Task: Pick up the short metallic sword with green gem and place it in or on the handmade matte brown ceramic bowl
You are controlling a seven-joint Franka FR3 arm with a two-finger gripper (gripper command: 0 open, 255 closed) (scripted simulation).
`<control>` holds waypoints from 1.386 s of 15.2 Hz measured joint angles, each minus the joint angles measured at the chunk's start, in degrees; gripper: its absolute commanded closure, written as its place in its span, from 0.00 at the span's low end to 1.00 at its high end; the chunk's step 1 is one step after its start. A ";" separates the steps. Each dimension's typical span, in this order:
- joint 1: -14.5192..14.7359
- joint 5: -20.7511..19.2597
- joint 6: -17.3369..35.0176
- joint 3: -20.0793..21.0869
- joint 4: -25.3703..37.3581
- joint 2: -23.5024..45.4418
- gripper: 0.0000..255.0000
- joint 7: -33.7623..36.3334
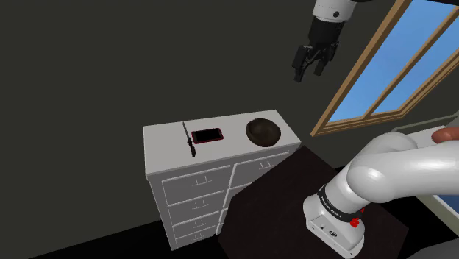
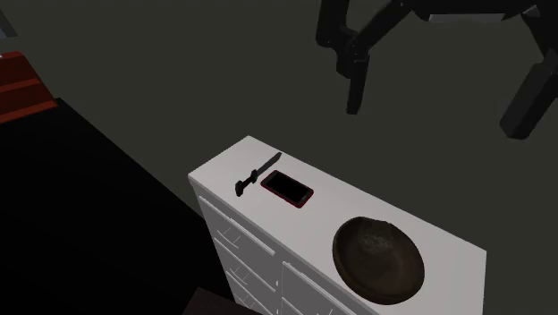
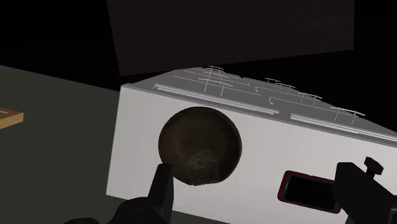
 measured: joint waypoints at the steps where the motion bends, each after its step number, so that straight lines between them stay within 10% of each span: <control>1: 0.00 0.00 0.00 0.00 0.00 0.00 0.00 0.00; 21: 3.35 8.91 32.75 11.40 -5.49 26.04 0.00 18.98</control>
